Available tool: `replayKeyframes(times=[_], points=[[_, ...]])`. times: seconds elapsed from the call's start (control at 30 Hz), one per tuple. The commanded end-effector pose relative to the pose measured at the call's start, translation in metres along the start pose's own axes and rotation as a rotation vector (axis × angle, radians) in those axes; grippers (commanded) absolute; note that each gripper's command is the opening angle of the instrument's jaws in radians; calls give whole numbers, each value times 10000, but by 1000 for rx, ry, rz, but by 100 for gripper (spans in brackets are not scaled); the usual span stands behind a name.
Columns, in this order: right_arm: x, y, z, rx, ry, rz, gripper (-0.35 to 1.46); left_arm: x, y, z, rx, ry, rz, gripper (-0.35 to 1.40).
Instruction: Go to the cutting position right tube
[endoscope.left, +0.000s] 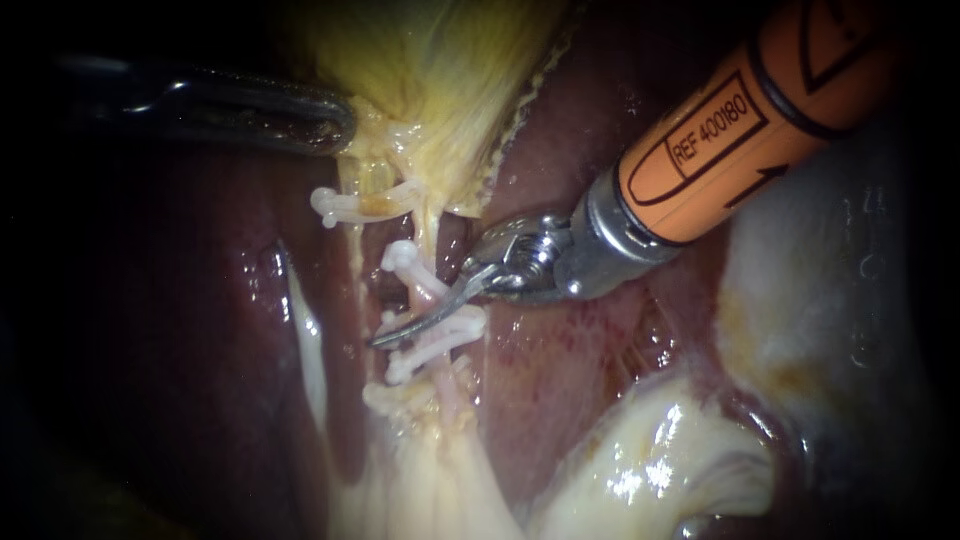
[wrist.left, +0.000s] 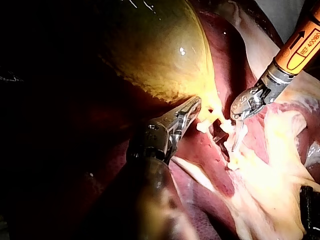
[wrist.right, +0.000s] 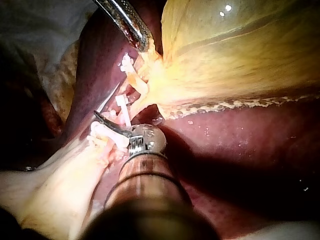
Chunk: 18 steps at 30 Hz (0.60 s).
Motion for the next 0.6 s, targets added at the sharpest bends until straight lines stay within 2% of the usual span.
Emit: replayKeyframes(times=[0.03,0.33,0.4,0.53,0.6], points=[[0,0,-1,0,0,-1,122,0,0,0,0,0,0,-35],[-7,-3,-18,9,-5,-2,123,0,0,0,0,0,0,-35],[-11,-3,-24,22,5,-4,127,0,0,0,0,0,0,-35],[-23,-3,-36,66,52,-11,133,0,1,-2,1,0,-6,-35],[-27,-3,-40,69,57,-13,135,0,1,-2,1,0,-6,-35]])
